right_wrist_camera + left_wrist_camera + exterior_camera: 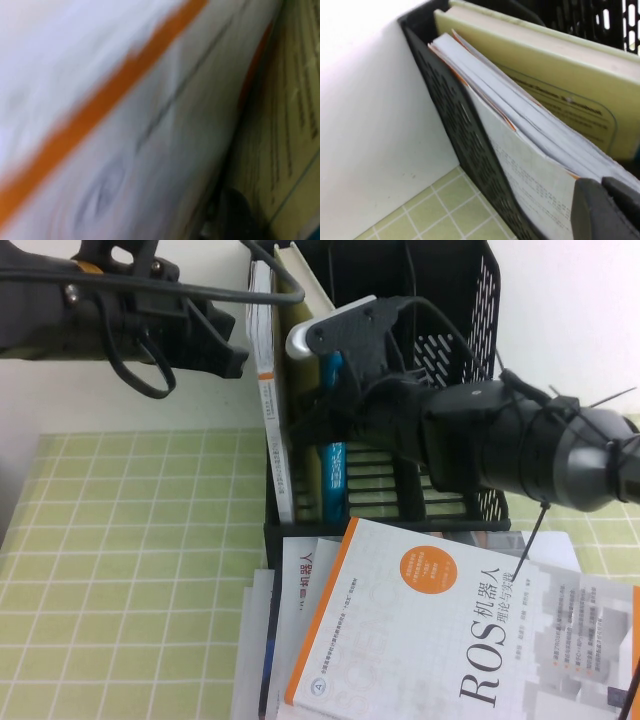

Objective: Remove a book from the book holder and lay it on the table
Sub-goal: Pick up the right side book from the book shelf, then place the picked book on the book

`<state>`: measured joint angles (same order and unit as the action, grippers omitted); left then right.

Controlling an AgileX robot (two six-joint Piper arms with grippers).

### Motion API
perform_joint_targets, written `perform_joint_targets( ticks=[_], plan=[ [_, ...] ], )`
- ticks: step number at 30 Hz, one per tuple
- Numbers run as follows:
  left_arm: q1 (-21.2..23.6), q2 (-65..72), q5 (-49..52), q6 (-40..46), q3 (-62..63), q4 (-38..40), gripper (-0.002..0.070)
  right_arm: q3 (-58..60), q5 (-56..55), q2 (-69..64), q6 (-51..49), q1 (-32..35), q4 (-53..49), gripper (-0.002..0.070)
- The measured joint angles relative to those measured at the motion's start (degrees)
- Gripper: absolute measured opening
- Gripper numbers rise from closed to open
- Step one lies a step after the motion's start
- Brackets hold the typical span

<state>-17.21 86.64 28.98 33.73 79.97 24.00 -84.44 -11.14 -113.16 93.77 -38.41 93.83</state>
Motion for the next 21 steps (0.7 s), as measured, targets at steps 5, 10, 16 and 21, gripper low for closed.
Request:
perform_joint_targets(
  ticks=[5,10,16,21],
  plan=[
    [0.0,-1.84,0.65,-1.5,0.0,-0.53,-0.0003,-0.61,2.96,2.57,2.36,2.17,1.88,0.029],
    [0.0,-3.43,2.3,-2.36,0.0,-0.78,-0.0003,-0.7,10.49,7.01,2.51,6.73,3.62,0.029],
    [0.0,-4.93,4.71,-3.94,0.0,-2.5,-0.0003,-1.14,21.82,12.4,2.61,14.18,3.9,0.0216],
    [0.0,-7.18,6.59,-7.17,0.0,-5.88,-0.0002,-1.23,29.54,17.27,0.97,19.63,2.92,0.0216]
  ],
)
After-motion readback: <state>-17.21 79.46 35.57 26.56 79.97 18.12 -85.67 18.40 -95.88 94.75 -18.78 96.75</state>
